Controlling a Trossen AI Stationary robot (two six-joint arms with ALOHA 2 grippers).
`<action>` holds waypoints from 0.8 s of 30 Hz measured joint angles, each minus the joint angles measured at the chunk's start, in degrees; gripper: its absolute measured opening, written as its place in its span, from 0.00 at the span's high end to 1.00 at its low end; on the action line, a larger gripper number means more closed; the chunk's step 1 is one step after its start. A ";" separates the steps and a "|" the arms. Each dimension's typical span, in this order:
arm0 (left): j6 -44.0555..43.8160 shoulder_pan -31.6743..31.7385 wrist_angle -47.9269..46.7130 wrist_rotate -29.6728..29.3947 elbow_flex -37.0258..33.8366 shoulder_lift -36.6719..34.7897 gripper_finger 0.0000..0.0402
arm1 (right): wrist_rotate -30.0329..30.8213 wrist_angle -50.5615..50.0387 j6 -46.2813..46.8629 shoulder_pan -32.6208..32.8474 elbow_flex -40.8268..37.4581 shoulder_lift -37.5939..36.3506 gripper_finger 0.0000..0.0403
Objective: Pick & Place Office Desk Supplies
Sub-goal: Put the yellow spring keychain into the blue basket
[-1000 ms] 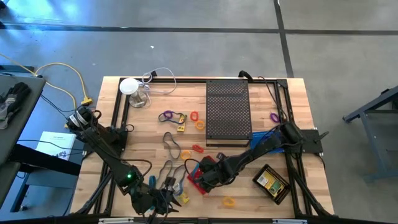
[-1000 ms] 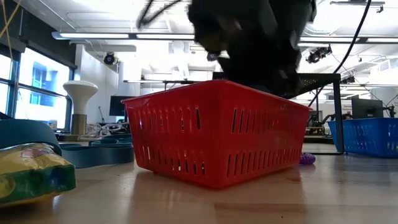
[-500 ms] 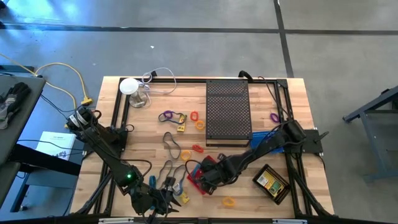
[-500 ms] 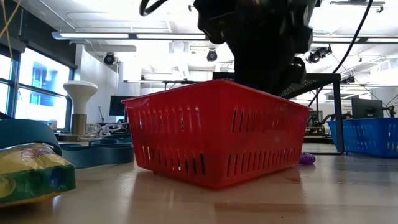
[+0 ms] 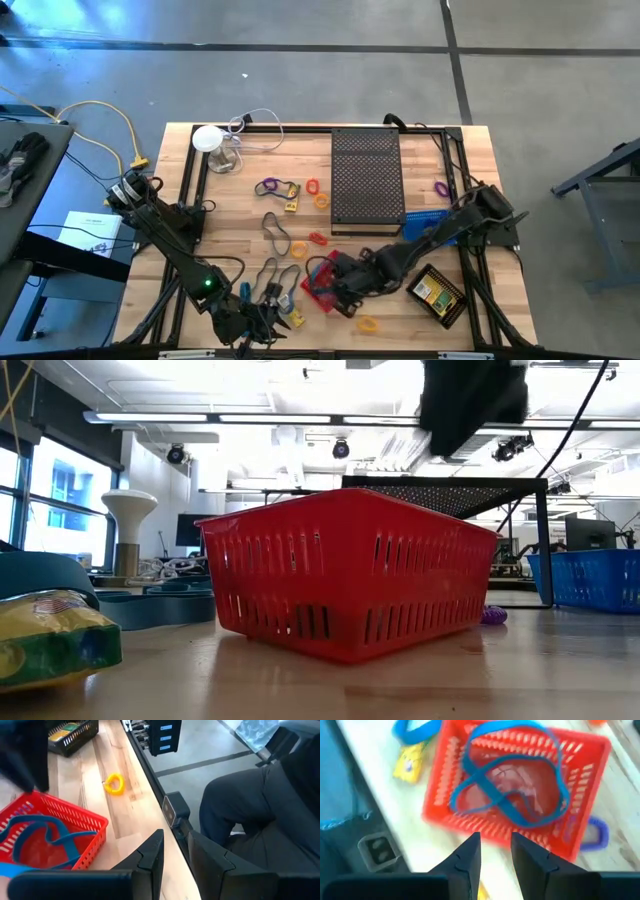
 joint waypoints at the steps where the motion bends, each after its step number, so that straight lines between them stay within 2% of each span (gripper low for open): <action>1: -0.32 0.00 -0.20 0.00 0.00 0.00 0.79 | -0.54 0.27 0.06 0.96 0.02 -0.57 0.77; 6: -0.52 -0.24 -0.40 0.00 0.00 0.00 0.79 | -3.06 0.65 2.72 7.89 0.07 -1.30 0.78; 11: -0.53 -0.26 -0.32 0.01 0.00 0.00 0.79 | -2.15 0.36 1.91 14.42 0.04 -0.23 0.78; 14: -0.52 0.19 0.16 0.02 0.00 0.00 0.79 | 0.58 0.16 -1.02 17.03 0.02 0.95 0.79; 19: -0.52 1.08 0.44 0.00 0.00 0.00 0.79 | 7.74 -0.61 -4.25 17.83 0.02 1.92 0.79; 24: -0.53 1.74 0.47 0.00 0.00 0.00 0.79 | 8.51 -5.00 -1.54 16.43 0.02 1.88 0.73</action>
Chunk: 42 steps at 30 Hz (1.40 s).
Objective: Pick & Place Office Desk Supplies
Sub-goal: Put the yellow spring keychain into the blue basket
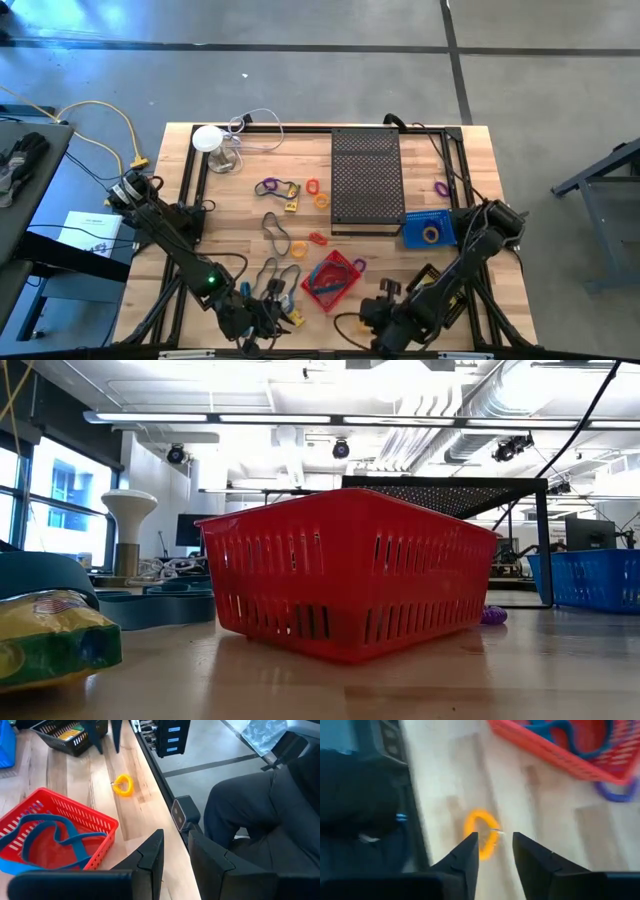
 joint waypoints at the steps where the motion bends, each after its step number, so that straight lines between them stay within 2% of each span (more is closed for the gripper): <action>1: -0.01 0.18 -0.01 0.00 0.00 0.00 0.79 | 0.03 -1.12 0.03 -0.05 0.00 0.01 0.71; 8: 0.00 -0.28 -0.39 0.10 0.00 0.00 0.79 | -1.14 -1.64 -0.88 -0.64 0.00 2.87 0.55; 13: 0.01 -1.04 -0.47 0.13 0.00 0.00 0.79 | -2.00 -1.16 -4.24 -0.62 0.00 5.84 0.54; 23: 0.03 -0.89 -0.45 0.13 0.00 0.00 0.79 | -2.39 -0.17 -4.37 -0.75 -0.02 9.60 0.57; 33: 0.03 -0.89 -0.44 0.15 0.00 0.00 0.79 | -8.14 2.31 -4.36 -2.39 -1.15 11.12 0.61; 38: 0.03 -0.89 -0.77 0.17 0.07 0.44 0.79 | -8.89 2.86 -4.65 -2.65 -1.82 10.99 0.69; 42: 0.03 -0.89 -0.64 0.20 0.07 0.69 0.79 | -9.88 2.81 -4.79 -2.87 -1.86 10.99 0.81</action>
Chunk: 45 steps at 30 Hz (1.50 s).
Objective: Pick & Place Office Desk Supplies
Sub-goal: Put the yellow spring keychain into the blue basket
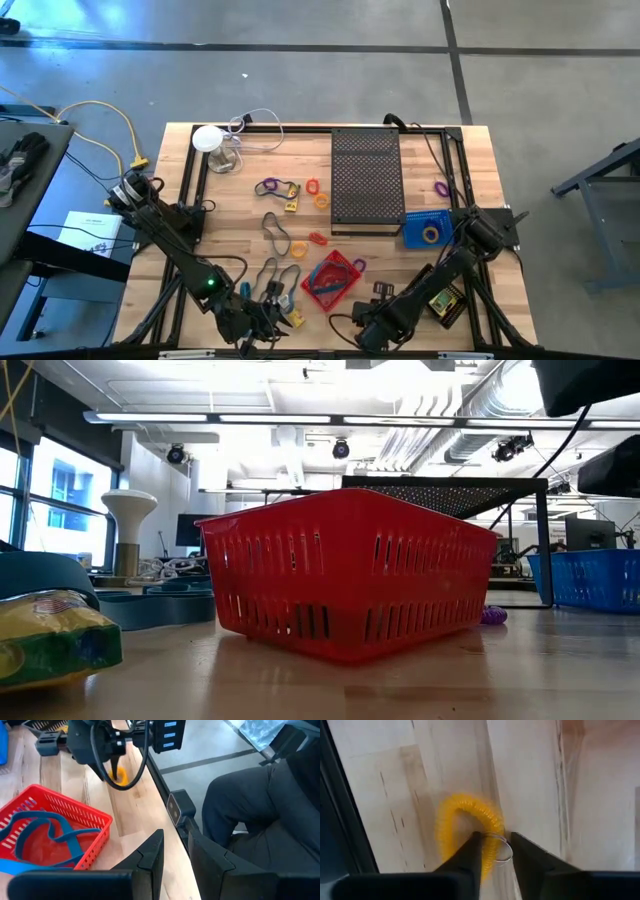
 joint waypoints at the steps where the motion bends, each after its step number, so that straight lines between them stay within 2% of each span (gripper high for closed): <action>1: 0.00 0.00 -0.07 0.03 0.00 0.01 0.79 | -0.20 -0.09 -0.02 0.00 -0.02 0.00 0.85; 5: 0.01 0.00 0.04 0.02 0.00 0.03 0.79 | -0.71 -1.77 -0.02 0.00 -0.01 0.00 0.97; 12: 0.00 0.00 0.21 0.02 0.00 0.03 0.79 | -1.38 -10.73 2.33 0.03 0.01 -1.89 0.99; 20: 0.02 0.00 -0.02 0.01 -0.02 0.03 0.79 | 2.69 -24.95 7.81 0.00 1.14 -8.25 0.99; 28: 0.02 0.00 -0.03 -0.01 -0.02 0.05 0.79 | 5.82 -42.98 22.83 0.16 1.15 -15.79 0.99; 33: 0.11 0.00 -0.02 -0.03 -0.04 0.05 0.79 | 13.62 -42.45 25.95 -1.91 -1.69 -20.52 0.99; 35: 0.09 0.00 -0.03 -0.03 -0.04 0.05 0.79 | 14.54 -42.54 25.76 -3.43 -4.49 -22.57 0.99; 45: 0.00 -0.31 -0.60 0.01 -0.09 0.07 0.79 | 6.19 -42.43 33.52 -10.44 -24.07 -32.60 0.99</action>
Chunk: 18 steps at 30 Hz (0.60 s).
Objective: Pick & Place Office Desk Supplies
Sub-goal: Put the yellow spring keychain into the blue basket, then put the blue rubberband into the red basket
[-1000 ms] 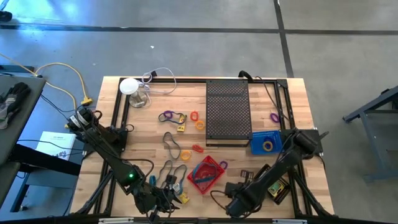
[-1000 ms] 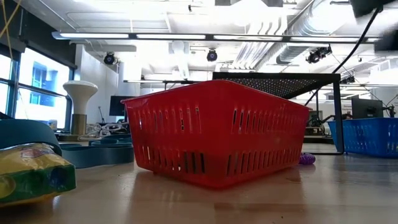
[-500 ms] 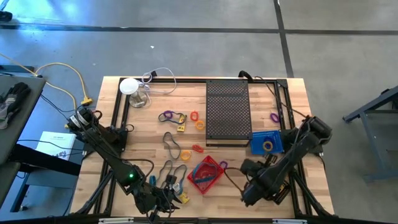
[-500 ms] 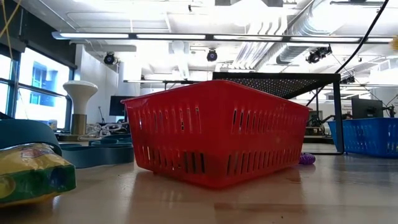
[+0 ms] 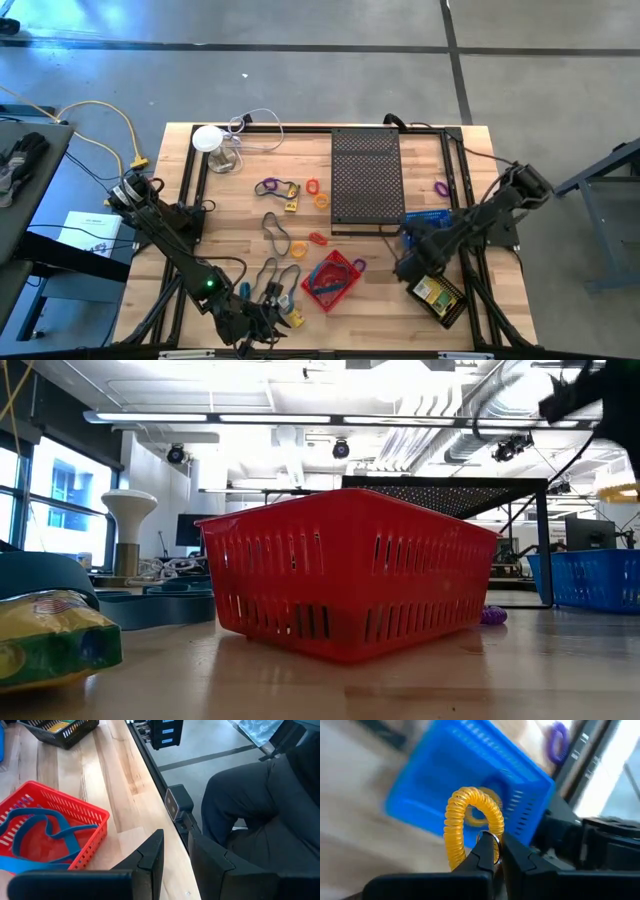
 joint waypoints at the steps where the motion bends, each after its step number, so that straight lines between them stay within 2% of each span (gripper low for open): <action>1: 0.00 0.00 -0.08 -0.01 0.00 0.00 0.79 | -0.21 0.08 0.10 -0.80 -1.54 -0.60 0.99; 4: 0.00 0.26 -0.34 -0.01 0.00 0.00 0.79 | -0.21 1.71 0.08 -2.90 -5.53 -1.76 0.99; 8: 0.00 0.37 -0.34 -0.03 0.00 0.00 0.79 | -0.27 3.17 0.03 -5.16 -9.14 -2.04 0.94; 18: 0.01 0.35 -0.32 -0.03 0.00 0.00 0.79 | -1.76 4.44 -0.03 -6.50 -10.67 -2.02 0.68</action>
